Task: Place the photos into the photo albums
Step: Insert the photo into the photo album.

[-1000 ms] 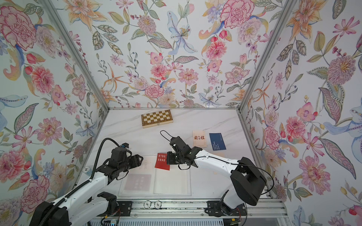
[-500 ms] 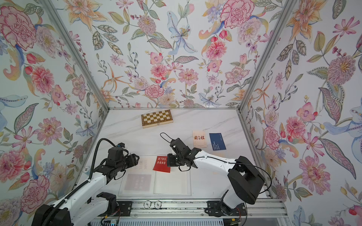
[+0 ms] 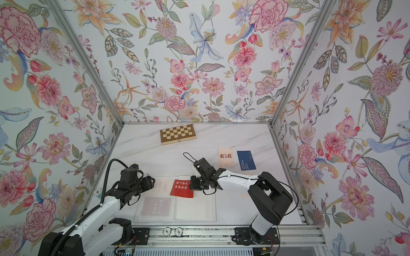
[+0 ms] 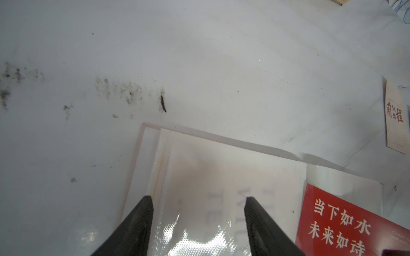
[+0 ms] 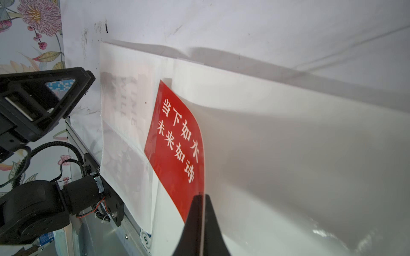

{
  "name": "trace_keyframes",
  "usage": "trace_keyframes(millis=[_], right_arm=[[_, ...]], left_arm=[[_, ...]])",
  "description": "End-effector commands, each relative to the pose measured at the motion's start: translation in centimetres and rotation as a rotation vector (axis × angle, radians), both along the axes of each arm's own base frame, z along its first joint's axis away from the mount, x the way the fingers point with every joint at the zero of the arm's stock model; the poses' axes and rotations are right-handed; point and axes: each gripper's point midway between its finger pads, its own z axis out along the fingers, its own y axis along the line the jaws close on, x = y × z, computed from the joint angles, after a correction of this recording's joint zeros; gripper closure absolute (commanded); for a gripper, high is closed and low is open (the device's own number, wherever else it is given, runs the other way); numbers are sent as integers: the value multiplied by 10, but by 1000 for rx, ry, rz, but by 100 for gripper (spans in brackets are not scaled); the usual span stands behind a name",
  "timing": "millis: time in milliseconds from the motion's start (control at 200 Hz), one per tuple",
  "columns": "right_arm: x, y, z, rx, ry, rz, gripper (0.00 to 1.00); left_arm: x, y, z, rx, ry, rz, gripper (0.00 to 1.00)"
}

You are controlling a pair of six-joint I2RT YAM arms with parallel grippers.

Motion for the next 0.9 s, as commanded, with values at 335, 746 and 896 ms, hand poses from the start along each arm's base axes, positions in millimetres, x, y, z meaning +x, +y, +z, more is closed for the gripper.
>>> trace_keyframes(millis=[335,746,896], right_arm=[[6,32,2,83,17,143,100],[14,52,-4,97,34,174,95],[15,50,-3,89,31,166,71]], left_arm=[[-7,7,-14,36,42,-16,35],[-11,21,-11,100,49,19,34],[-11,22,-11,94,50,24,33]])
